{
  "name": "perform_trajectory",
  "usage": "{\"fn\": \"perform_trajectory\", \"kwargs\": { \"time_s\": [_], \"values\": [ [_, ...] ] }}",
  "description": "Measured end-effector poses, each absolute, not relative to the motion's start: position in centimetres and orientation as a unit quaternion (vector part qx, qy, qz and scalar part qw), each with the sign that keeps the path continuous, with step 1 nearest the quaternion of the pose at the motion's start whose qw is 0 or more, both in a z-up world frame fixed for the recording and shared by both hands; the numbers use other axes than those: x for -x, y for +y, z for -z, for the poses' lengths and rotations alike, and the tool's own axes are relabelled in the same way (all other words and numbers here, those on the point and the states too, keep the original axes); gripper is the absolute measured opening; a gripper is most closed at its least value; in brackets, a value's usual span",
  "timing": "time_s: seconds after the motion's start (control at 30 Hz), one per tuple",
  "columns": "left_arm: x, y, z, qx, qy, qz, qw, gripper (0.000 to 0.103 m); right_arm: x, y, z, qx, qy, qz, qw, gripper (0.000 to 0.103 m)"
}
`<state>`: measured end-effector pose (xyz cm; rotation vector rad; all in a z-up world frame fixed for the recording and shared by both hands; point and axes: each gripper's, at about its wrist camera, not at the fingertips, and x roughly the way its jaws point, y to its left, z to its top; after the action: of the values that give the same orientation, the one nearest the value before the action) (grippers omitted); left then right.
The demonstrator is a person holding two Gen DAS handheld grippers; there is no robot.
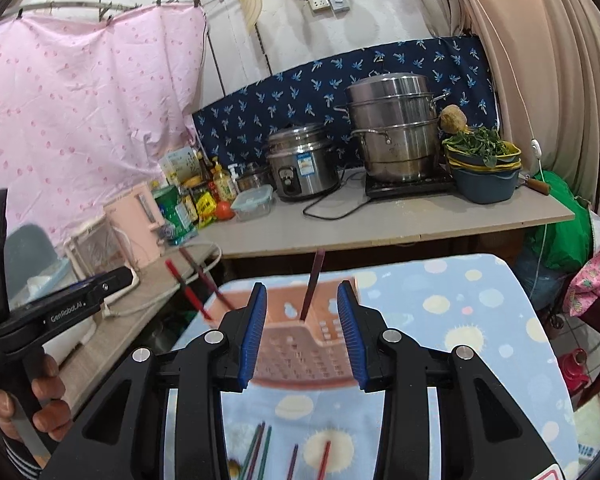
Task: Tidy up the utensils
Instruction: 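Open both tools to drop the chopsticks into the basket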
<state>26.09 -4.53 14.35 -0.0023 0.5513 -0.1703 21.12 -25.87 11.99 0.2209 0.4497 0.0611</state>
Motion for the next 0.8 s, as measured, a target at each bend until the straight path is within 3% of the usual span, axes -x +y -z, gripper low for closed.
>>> {"fn": "perform_trajectory", "kwargs": {
  "time_s": [0.8],
  "values": [
    [-15.0,-1.6,-4.8,-0.026,0.367,0.05,0.928,0.038,-8.0,-22.1,-2.7,-0.067,0.322,-0.009,0.944,0.036]
  ]
}}
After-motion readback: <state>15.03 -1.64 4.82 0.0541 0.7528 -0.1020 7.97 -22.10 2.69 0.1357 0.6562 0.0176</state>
